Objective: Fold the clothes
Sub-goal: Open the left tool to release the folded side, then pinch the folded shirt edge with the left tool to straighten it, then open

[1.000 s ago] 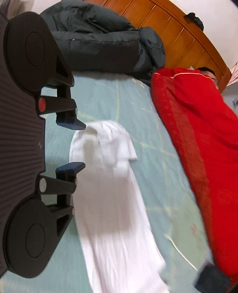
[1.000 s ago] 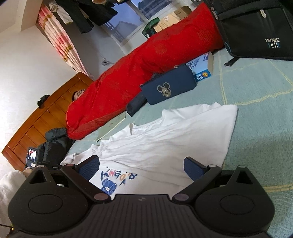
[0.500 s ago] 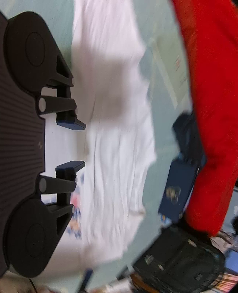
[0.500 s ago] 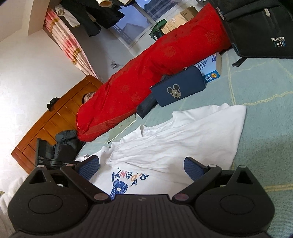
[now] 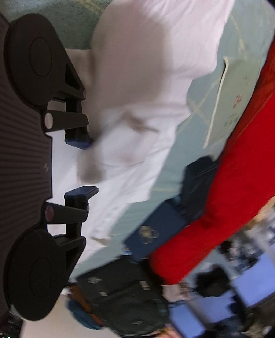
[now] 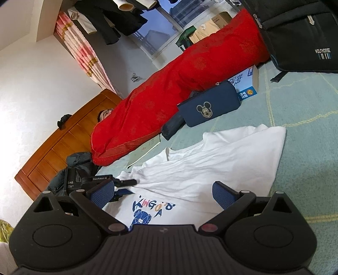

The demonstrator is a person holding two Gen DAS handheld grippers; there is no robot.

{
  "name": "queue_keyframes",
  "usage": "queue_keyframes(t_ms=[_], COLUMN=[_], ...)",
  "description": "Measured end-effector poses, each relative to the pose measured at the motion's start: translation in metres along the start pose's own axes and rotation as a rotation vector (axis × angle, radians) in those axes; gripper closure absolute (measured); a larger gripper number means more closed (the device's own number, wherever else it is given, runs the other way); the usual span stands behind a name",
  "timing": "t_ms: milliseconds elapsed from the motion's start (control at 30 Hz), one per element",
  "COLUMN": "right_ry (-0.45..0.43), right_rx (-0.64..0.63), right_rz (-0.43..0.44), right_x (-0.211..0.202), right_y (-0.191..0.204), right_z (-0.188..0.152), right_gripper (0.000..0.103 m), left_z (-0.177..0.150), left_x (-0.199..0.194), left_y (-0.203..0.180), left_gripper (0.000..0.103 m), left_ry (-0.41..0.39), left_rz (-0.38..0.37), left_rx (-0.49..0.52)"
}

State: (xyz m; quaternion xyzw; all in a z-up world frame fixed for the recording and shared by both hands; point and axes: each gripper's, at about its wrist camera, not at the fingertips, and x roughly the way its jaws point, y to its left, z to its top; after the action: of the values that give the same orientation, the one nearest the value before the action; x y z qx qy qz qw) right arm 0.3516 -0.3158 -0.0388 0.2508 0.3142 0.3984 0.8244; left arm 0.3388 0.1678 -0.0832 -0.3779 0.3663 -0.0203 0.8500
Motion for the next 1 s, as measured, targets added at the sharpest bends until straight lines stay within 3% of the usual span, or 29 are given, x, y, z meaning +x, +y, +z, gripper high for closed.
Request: queue_keyframes(t_ms=[133,233,300,400,567,767,900,1000], right_ry=[-0.003,0.000,0.001,0.000,0.004,0.007,0.000,-0.012], right_rx=[0.003,-0.003,-0.010,-0.009,-0.005,-0.006,0.001,0.010], right_rz=[-0.003,-0.003,-0.006,-0.011,-0.026,-0.032,-0.037,-0.043], right_x=[-0.001,0.000,0.000,0.000,0.001,0.002,0.001,0.000], right_y=[0.000,0.001,0.002,0.001,-0.001,-0.002,-0.004,-0.006], right_z=[0.000,-0.001,-0.001,-0.001,0.000,0.000,0.001,0.001], right_gripper=[0.002,0.002,0.002,0.002,0.002,0.002,0.002,0.002], left_z=[0.003,0.002,0.001,0.004,0.006,-0.001,0.002,0.001], left_x=[0.003,0.000,-0.005,-0.016,-0.031,-0.031,-0.032,-0.025], left_y=[0.007,-0.009,-0.024,-0.039,-0.045,-0.025,-0.025,-0.029], left_gripper=[0.067,0.088,0.092,0.094,0.094,0.094,0.094,0.094], left_ry=[-0.060,-0.077,-0.097,-0.133,-0.179,-0.152,-0.169,-0.141], left_rz=[-0.006,0.072,0.111,0.127,0.161,0.231,0.230,0.271], left_rx=[-0.042,0.050,0.146,0.234,0.271,0.265,0.268,0.320])
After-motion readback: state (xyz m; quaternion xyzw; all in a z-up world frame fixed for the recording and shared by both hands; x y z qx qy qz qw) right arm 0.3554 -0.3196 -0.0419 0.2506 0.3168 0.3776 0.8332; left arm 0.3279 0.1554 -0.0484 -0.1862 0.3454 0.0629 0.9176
